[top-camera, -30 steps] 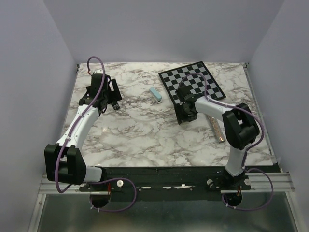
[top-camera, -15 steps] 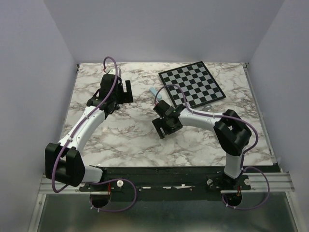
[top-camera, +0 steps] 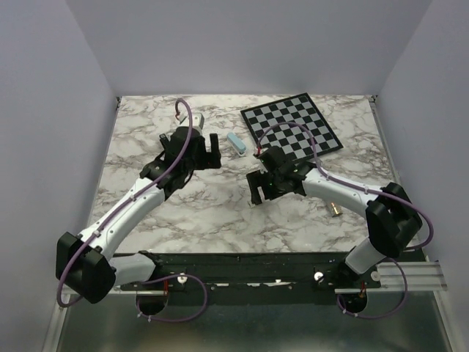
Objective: Load the staples into the stapler
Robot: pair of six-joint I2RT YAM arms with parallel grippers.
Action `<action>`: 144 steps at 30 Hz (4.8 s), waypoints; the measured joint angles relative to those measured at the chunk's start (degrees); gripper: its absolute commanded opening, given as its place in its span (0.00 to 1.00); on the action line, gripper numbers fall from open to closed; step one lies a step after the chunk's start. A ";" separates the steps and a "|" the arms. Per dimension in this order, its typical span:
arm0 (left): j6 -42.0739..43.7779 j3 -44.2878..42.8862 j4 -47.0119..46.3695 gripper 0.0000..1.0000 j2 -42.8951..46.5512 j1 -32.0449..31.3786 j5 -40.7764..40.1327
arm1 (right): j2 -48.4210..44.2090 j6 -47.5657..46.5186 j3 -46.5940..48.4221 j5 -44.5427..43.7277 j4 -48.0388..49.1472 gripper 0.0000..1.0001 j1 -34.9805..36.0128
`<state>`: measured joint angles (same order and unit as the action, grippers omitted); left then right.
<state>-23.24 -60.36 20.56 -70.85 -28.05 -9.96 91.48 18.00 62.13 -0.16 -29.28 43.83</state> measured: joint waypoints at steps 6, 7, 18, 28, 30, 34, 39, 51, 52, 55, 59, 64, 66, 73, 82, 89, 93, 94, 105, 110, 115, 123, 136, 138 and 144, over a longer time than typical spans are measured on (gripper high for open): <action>-8.92 9.97 -1.68 0.99 6.14 -9.07 -1.49 | 0.09 0.74 -7.21 7.58 7.28 0.76 -5.90; -10.29 11.50 -2.25 0.99 6.67 -10.21 -1.66 | 0.31 0.87 -7.98 8.72 8.44 0.74 -6.47; -27.47 24.57 -8.87 0.98 7.56 -19.85 -4.85 | 4.59 2.84 -11.39 17.88 21.27 0.63 -9.09; -36.28 30.34 -16.55 0.98 5.62 -20.06 -6.64 | 5.60 4.79 -12.87 21.64 26.97 0.61 -10.34; -36.79 30.51 -17.35 0.98 4.48 -20.09 -6.62 | 5.60 4.94 -13.11 21.94 27.28 0.62 -10.58; -37.40 30.53 -19.43 0.98 2.93 -20.06 -6.56 | 5.60 5.14 -13.64 22.62 28.09 0.61 -11.02; -37.68 30.53 -21.00 0.98 2.03 -20.06 -6.54 | 5.14 5.38 -14.67 23.06 29.33 0.58 -11.30; -37.73 30.49 -23.63 0.94 -0.74 -20.09 -5.86 | 2.93 7.02 -19.26 24.11 33.46 0.47 -11.34; -37.73 30.47 -23.87 0.93 -1.44 -20.09 -5.81 | 2.80 7.21 -19.61 24.20 33.75 0.45 -11.34; -37.79 30.16 -24.41 0.89 -3.08 -20.09 -5.38 | 2.58 7.91 -20.44 24.41 34.58 0.40 -11.34; -37.90 29.88 -25.42 0.84 -4.90 -20.11 -4.59 | 2.56 9.01 -21.70 24.92 36.35 0.36 -11.43; -37.97 29.42 -26.80 0.77 -6.97 -20.39 -4.04 | 2.49 10.32 -23.23 25.49 39.08 0.25 -11.85; -38.03 29.18 -27.30 0.77 -7.61 -20.48 -3.67 | 2.34 10.93 -23.98 25.81 40.22 0.22 -12.15; -38.77 29.18 -29.29 0.69 -9.11 -20.57 -2.80 | 0.92 12.04 -25.29 26.43 42.27 0.11 -12.83; -39.39 29.16 -30.34 0.51 -10.51 -20.72 -1.81 | 0.66 12.24 -25.57 26.71 43.45 0.09 -12.94; -39.80 28.04 -30.08 0.47 -12.00 -20.72 -1.46 | 0.66 12.48 -25.62 27.06 44.15 0.09 -12.96; -40.04 27.08 -29.97 0.41 -12.87 -20.72 -1.29 | 0.66 12.61 -25.66 27.50 44.65 0.09 -12.96; -40.09 26.93 -29.90 0.41 -13.11 -20.72 -1.29 | 0.66 12.63 -25.66 27.63 44.72 0.09 -12.96; -40.94 26.27 -27.65 0.33 -14.25 -20.72 -1.22 | 0.68 12.66 -25.66 28.13 45.24 0.09 -13.03; -41.75 26.27 -27.54 0.27 -14.25 -20.72 -1.22 | 0.83 12.72 -25.66 28.17 45.59 0.09 -13.05; -42.42 26.27 -26.40 0.22 -14.25 -20.72 -1.25 | 0.90 13.07 -25.66 28.26 45.88 0.09 -13.09; -42.42 25.73 -25.59 0.24 -14.67 -20.72 -1.22 | 1.55 13.07 -25.66 29.05 46.10 0.11 -13.09; -41.03 25.00 -25.97 0.24 -15.52 -20.72 -0.44 | 2.49 13.57 -25.66 30.97 47.69 0.23 -13.20; -40.81 24.72 -25.92 0.24 -15.72 -20.72 -0.31 | 2.69 13.57 -25.66 31.10 47.89 0.23 -13.22; -40.28 24.20 -25.77 0.24 -16.15 -20.72 0.15 | 3.52 13.62 -25.66 31.30 48.63 0.24 -13.53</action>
<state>-63.53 -36.16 -5.21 -87.00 -48.77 -9.80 95.00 31.62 36.47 31.14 19.35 30.30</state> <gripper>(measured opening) 0.240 0.233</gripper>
